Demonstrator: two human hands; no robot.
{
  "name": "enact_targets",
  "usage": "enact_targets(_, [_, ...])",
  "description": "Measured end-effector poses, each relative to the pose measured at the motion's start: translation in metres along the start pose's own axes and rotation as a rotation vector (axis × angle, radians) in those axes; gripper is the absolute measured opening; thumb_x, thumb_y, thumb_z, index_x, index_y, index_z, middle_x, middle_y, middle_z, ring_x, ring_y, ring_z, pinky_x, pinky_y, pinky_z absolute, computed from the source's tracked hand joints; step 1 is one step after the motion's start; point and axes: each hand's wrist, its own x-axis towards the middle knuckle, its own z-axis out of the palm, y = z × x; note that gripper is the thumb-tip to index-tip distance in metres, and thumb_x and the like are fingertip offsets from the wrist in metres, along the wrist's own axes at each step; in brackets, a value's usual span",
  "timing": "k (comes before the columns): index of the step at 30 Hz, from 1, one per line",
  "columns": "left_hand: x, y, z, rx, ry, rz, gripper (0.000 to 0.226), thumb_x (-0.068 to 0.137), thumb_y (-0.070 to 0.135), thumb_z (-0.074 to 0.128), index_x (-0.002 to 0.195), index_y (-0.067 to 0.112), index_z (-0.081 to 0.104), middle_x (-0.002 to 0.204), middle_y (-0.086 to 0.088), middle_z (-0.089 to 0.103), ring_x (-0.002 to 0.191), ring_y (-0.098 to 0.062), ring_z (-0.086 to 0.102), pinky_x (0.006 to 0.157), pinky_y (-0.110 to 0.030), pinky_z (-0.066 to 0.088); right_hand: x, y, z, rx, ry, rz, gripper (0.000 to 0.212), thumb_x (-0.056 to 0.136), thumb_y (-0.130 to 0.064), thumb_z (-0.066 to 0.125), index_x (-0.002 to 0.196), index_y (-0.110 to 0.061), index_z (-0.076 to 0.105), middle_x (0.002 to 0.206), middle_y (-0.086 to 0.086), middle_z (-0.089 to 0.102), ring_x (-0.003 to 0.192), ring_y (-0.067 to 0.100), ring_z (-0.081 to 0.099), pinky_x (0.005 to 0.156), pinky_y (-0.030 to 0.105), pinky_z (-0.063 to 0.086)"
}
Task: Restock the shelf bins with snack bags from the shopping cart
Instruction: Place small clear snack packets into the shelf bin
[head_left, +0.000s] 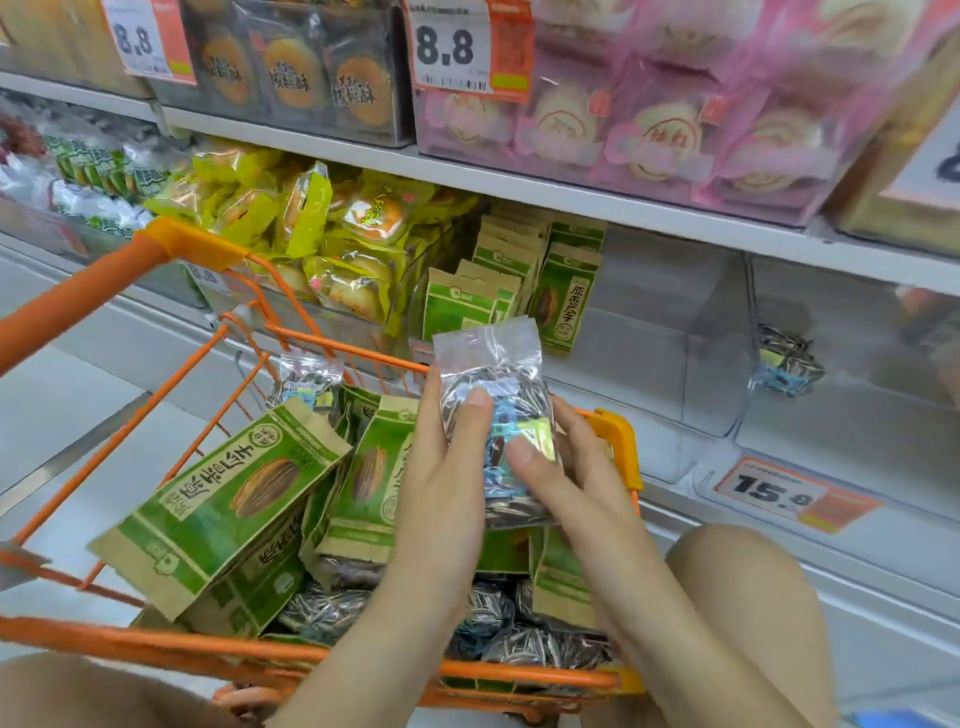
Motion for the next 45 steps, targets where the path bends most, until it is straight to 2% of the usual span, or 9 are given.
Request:
enact_targets(3, [-0.001,-0.007,0.025,0.074,-0.047,0.010,0.067,0.081,0.055,0.048,0.144,0.042,0.030,0.137,0.028,0.041,0.120,0.013,0.042,0.087,-0.009,0.035,0.000,-0.020,-0.032,-0.140,-0.056,-0.021,0.050,0.078,-0.031,0.073,0.123,-0.037,0.053,0.114,-0.016,0.068,0.108,0.004,0.064,0.092,0.026,0.051])
enact_targets(9, [0.043,-0.023,0.101,0.328,-0.336,-0.010,0.094,0.057,0.085,0.048,0.138,0.041,0.036,0.126,0.029,0.045,0.127,0.001,0.041,0.103,-0.023,0.034,-0.011,-0.054,-0.126,-0.260,0.197,-0.014,0.081,0.058,-0.030,0.083,0.132,-0.024,0.052,0.113,-0.004,0.071,0.100,0.011,0.068,0.084,0.027,0.056])
enact_targets(14, [0.059,-0.050,0.107,1.241,-0.485,0.426,0.081,0.089,0.070,0.006,0.152,0.020,0.005,0.158,0.007,0.007,0.145,-0.011,0.002,0.119,-0.036,-0.001,-0.022,-0.083,-0.214,-0.462,0.375,0.035,0.080,0.052,-0.033,0.083,0.127,-0.028,0.056,0.110,-0.007,0.071,0.094,0.008,0.069,0.075,0.021,0.054])
enact_targets(17, [0.088,-0.074,0.107,1.495,-0.478,0.487,0.089,0.084,0.069,-0.004,0.149,0.014,0.021,0.153,-0.005,0.029,0.143,-0.021,0.019,0.118,-0.042,-0.001,-0.014,-0.083,-0.253,-0.672,0.474,0.097,0.079,0.050,-0.035,0.084,0.123,-0.030,0.054,0.109,-0.010,0.068,0.098,0.010,0.067,0.091,0.034,0.052])
enact_targets(25, [0.091,-0.088,0.101,1.497,-0.424,0.623,0.075,0.089,0.063,0.008,0.131,0.018,0.051,0.122,0.001,0.059,0.121,-0.021,0.048,0.116,-0.041,0.009,0.068,-0.047,-0.303,-1.380,0.248,0.308,0.082,0.064,-0.042,0.082,0.134,-0.018,0.046,0.126,0.005,0.060,0.109,0.025,0.057,0.088,0.033,0.049])
enact_targets(32, [0.089,-0.090,0.099,1.472,-0.411,0.646,0.065,0.093,0.060,0.016,0.124,0.019,0.055,0.116,0.003,0.060,0.117,-0.020,0.051,0.116,-0.042,0.013,0.107,-0.008,-0.310,-1.450,0.189,0.228,0.097,0.073,-0.036,0.080,0.150,-0.017,0.025,0.139,0.016,0.043,0.123,0.032,0.047,0.095,0.031,0.042])
enact_targets(38, [0.089,-0.091,0.099,1.468,-0.391,0.658,0.061,0.093,0.058,0.018,0.120,0.019,0.056,0.113,0.004,0.060,0.115,-0.019,0.051,0.115,-0.040,0.012,0.107,0.008,-0.321,-1.292,0.405,0.321,0.121,0.073,-0.042,0.080,0.153,-0.010,-0.005,0.159,0.014,0.014,0.144,0.028,0.023,0.108,0.035,0.033])
enact_targets(40, [0.089,-0.092,0.099,1.467,-0.393,0.660,0.061,0.093,0.058,0.018,0.120,0.019,0.057,0.112,0.005,0.060,0.114,-0.019,0.052,0.115,-0.040,0.012,0.107,0.010,-0.325,-1.217,0.440,0.387,0.127,0.071,-0.046,0.080,0.152,-0.008,-0.010,0.156,0.012,0.026,0.139,0.029,0.034,0.101,0.034,0.039])
enact_targets(45, [0.090,-0.093,0.099,1.455,-0.374,0.658,0.059,0.093,0.058,0.020,0.116,0.020,0.059,0.110,0.006,0.061,0.112,-0.018,0.053,0.114,-0.039,0.013,0.108,0.022,-0.343,-0.990,0.399,0.402,0.104,0.062,-0.043,0.086,0.144,-0.014,0.030,0.137,-0.001,0.054,0.121,0.022,0.054,0.094,0.027,0.042])
